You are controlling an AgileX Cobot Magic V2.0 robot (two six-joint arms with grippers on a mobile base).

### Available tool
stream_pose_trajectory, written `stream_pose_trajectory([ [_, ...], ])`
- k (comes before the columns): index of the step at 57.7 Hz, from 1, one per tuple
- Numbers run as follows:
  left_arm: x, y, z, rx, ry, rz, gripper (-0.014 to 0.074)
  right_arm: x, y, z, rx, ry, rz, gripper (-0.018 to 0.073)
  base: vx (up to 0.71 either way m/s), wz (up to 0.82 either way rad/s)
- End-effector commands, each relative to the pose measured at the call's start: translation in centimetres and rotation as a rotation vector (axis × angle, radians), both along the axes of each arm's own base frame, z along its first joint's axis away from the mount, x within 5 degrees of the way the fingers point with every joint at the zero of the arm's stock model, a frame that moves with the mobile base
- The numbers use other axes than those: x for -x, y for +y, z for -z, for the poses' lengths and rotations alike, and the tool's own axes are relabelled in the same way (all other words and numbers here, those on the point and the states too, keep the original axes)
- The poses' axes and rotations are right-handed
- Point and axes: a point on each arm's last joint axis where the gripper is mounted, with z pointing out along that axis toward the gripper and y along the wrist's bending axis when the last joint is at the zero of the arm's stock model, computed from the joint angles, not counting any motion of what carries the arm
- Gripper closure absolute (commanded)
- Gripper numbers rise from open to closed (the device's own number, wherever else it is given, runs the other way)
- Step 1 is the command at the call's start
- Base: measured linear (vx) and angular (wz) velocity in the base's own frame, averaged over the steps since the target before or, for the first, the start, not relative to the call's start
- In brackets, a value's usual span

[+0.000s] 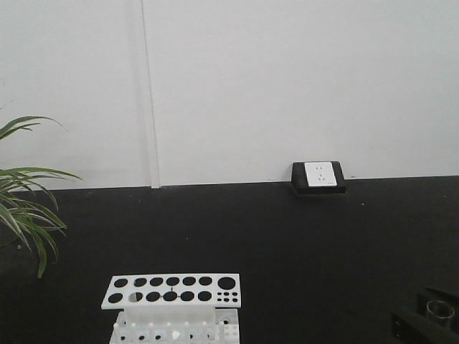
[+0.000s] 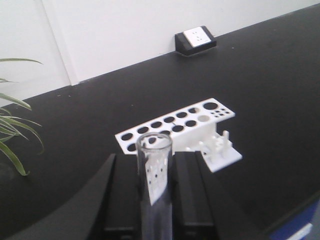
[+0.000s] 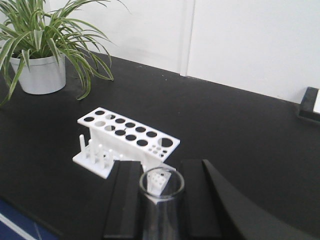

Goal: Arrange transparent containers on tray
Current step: 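Drive the base to the counter with the yellow tray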

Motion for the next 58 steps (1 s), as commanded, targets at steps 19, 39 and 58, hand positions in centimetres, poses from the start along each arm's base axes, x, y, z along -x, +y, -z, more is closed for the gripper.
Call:
stream_pose_trajectory([
  [19, 0.03, -0.15, -1.87, 0.054, -0.092, 0.015, 0.0596, 0.13, 0.1, -1.86, -0.045, -0.105, -0.024, 0.0571, -0.27, -0.02],
  [39, 0.03, -0.15, -1.87, 0.054, -0.092, 0.015, 0.0596, 0.13, 0.1, -1.86, -0.045, -0.105, -0.024, 0.0572, -0.29, 0.18],
  [58, 0.03, -0.15, -1.87, 0.054, -0.092, 0.015, 0.0596, 0.13, 0.1, -1.86, -0.045, -0.105, -0.024, 0.0572, -0.3, 0.26],
])
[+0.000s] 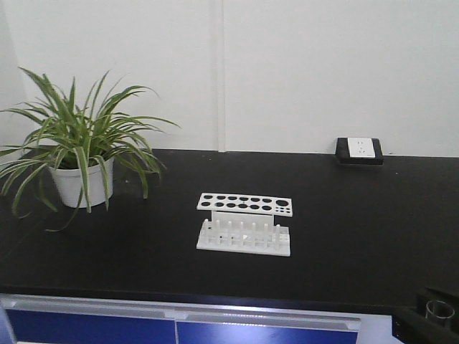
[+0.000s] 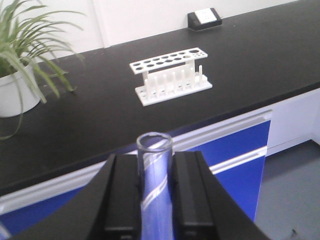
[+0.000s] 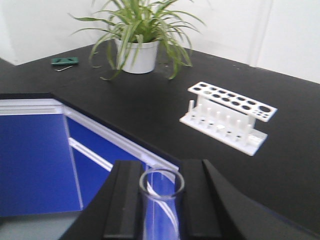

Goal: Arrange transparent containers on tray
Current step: 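Drive the base to the counter with the yellow tray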

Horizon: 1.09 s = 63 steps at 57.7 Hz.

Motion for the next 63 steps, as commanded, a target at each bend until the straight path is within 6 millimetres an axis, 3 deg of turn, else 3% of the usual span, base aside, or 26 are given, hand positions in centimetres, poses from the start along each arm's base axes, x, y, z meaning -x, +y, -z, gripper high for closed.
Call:
stream_pose_trajectory([
  [1, 0.02, -0.16, -1.9, 0.055, -0.095, 0.016, 0.0596, 0.13, 0.1, -1.86, -0.045, -0.105, -0.024, 0.0572, -0.31, 0.27],
  [34, 0.02, -0.16, -1.9, 0.055, -0.095, 0.016, 0.0594, 0.13, 0.1, -1.86, -0.045, -0.105, -0.024, 0.0572, -0.35, 0.34],
  [63, 0.02, -0.16, -1.9, 0.054, -0.096, 0.016, 0.0594, 0.13, 0.1, -1.86, -0.045, -0.105, -0.024, 0.0572, -0.35, 0.55],
])
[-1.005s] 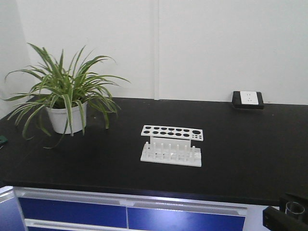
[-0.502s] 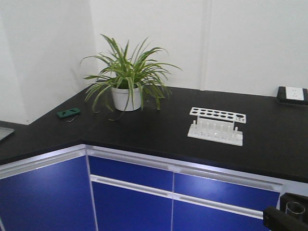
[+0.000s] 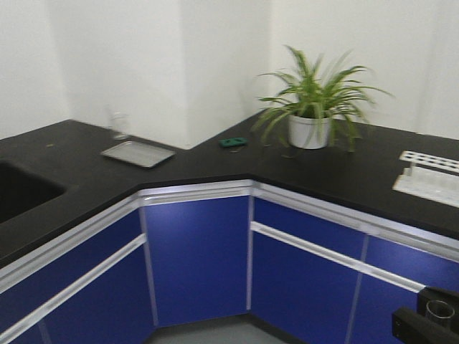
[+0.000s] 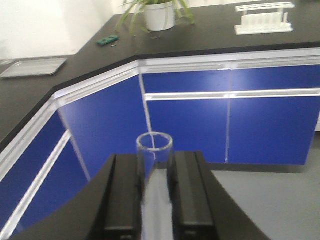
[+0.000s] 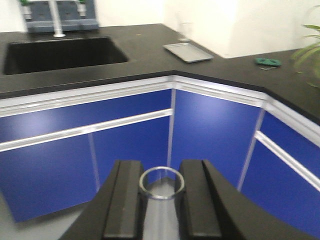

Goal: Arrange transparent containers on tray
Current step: 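Drive the base to the counter with the yellow tray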

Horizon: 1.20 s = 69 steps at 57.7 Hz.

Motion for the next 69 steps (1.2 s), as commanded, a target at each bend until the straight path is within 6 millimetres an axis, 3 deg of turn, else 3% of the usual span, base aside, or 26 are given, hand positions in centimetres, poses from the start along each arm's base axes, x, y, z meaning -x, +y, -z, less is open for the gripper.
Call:
stream_pose_trajectory([
  [1, 0.02, -0.16, -1.91, 0.055, -0.096, 0.016, 0.0594, 0.13, 0.1, -1.86, -0.045, -0.105, -0.024, 0.0572, -0.32, 0.61],
  [40, 0.02, -0.16, -1.91, 0.055, -0.096, 0.016, 0.0594, 0.13, 0.1, -1.86, -0.045, -0.105, -0.024, 0.0572, -0.23, 0.66],
  [69, 0.02, -0.16, -1.91, 0.055, -0.096, 0.016, 0.0594, 0.13, 0.1, -1.86, -0.045, -0.105, -0.024, 0.0572, -0.03, 0.62],
])
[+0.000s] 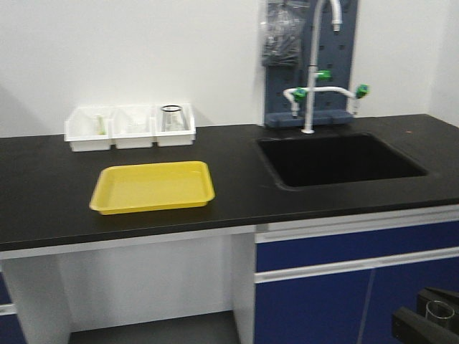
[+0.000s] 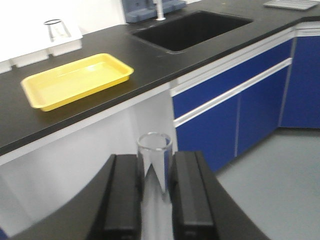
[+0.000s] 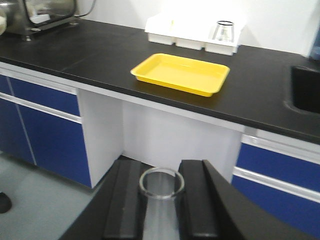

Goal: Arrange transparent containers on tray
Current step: 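Drive the base to the counter with the yellow tray, then move both held tubes above the yellow tray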

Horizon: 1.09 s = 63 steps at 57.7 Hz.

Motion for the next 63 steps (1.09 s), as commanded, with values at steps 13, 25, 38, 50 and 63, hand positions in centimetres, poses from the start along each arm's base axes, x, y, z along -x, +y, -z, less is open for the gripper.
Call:
stream_pose_trajectory([
  [13, 0.02, -0.16, -1.91, 0.055, -0.096, 0.016, 0.0594, 0.11, 0.12, -1.85, -0.045, -0.105, -0.024, 0.0572, 0.14, 0.37],
  [25, 0.02, -0.16, -1.91, 0.055, -0.096, 0.016, 0.0594, 0.11, 0.12, -1.85, -0.045, -0.105, -0.024, 0.0571, 0.18, 0.2],
  [38, 0.02, -0.16, -1.91, 0.055, -0.096, 0.016, 0.0594, 0.11, 0.12, -1.85, -0.045, -0.105, -0.024, 0.0571, 0.27, 0.01],
  [50, 0.02, -0.16, -1.91, 0.055, -0.096, 0.016, 0.0594, 0.11, 0.12, -1.85, -0.045, -0.104, -0.024, 0.0571, 0.36, -0.14],
  [63, 0.02, -0.16, -1.91, 0.055, -0.096, 0.016, 0.0594, 0.11, 0.12, -1.85, -0.045, -0.104, -0.024, 0.0571, 0.42, -0.05],
])
